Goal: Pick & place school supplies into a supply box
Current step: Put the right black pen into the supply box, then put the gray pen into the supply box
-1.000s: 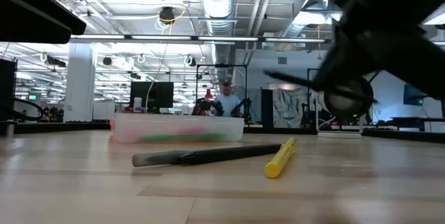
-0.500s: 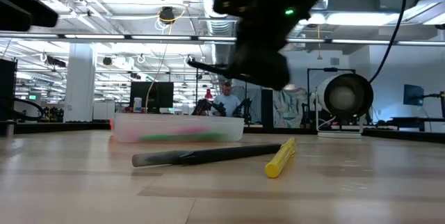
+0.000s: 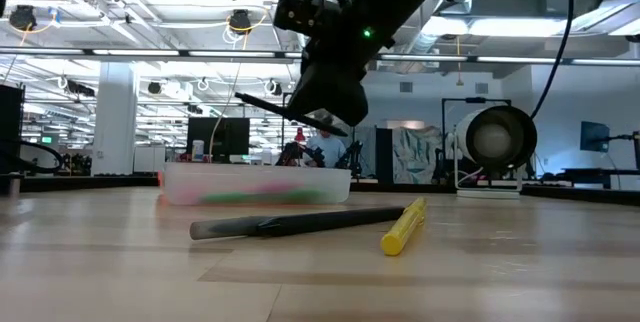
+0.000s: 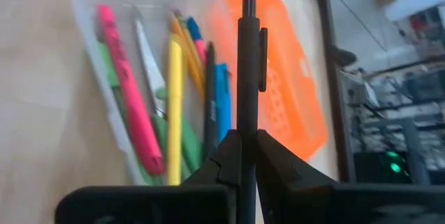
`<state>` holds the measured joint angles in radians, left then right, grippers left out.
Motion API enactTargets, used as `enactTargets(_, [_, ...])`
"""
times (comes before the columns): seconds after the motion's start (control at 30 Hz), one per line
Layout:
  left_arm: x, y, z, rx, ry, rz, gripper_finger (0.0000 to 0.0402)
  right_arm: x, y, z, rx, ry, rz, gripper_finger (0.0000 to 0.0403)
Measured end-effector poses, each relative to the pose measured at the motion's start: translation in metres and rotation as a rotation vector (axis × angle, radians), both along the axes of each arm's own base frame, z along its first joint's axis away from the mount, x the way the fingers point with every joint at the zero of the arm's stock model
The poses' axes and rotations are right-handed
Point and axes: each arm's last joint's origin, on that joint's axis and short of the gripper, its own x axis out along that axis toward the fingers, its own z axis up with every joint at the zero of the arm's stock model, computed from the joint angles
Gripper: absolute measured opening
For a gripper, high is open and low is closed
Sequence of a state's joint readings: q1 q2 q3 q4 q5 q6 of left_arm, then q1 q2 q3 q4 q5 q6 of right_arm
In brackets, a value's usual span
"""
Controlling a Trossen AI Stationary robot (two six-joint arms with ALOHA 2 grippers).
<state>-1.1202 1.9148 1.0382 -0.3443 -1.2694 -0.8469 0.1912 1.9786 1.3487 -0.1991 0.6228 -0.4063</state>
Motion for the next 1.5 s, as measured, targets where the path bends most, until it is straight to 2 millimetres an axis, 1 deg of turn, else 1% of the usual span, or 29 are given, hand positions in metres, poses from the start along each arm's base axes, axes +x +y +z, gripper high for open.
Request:
enactTargets(0.33, [-0.001,-0.002,0.000,-0.034,-0.010,-0.003,0.0160,0.004,-0.011,0.001,0.045,-0.006,0.024,0.0018])
enactTargets(0.5, [-0.001,-0.003,0.001,-0.038,-0.011,-0.002,0.0160,0.005,-0.017,0.000,0.101,-0.010,0.033,0.0044])
enactTargets(0.7, [-0.001,-0.003,0.001,-0.039,-0.012,-0.003,0.0160,0.006,-0.029,0.000,0.161,-0.035,-0.019,0.0075])
enactTargets(0.8, [-0.001,-0.003,0.001,-0.038,-0.011,-0.003,0.0160,0.006,-0.028,0.000,0.170,-0.040,-0.025,0.0088])
enactTargets(0.9, [-0.001,-0.002,0.001,-0.035,-0.009,-0.003,0.0160,0.006,-0.023,0.000,0.170,-0.039,-0.013,0.0097])
enactTargets(0.97, [-0.001,-0.002,0.001,-0.035,-0.009,-0.002,0.0160,0.005,-0.017,0.000,0.170,-0.038,0.000,0.0101])
enactTargets(1.07, [0.001,-0.001,0.001,-0.037,-0.011,0.004,0.0160,0.003,-0.003,0.000,0.170,-0.036,0.035,0.0102])
enactTargets(1.2, [0.009,0.003,0.000,-0.062,0.021,0.018,0.0160,-0.002,0.028,0.008,0.183,-0.069,0.105,0.0102])
enactTargets(1.33, [0.026,0.010,-0.001,-0.080,0.073,0.032,0.0160,-0.012,0.064,0.015,0.169,-0.096,0.174,0.0102])
enactTargets(1.5, [0.057,0.023,0.000,-0.087,0.146,0.021,0.0160,-0.034,0.105,0.021,0.119,-0.118,0.173,0.0102])
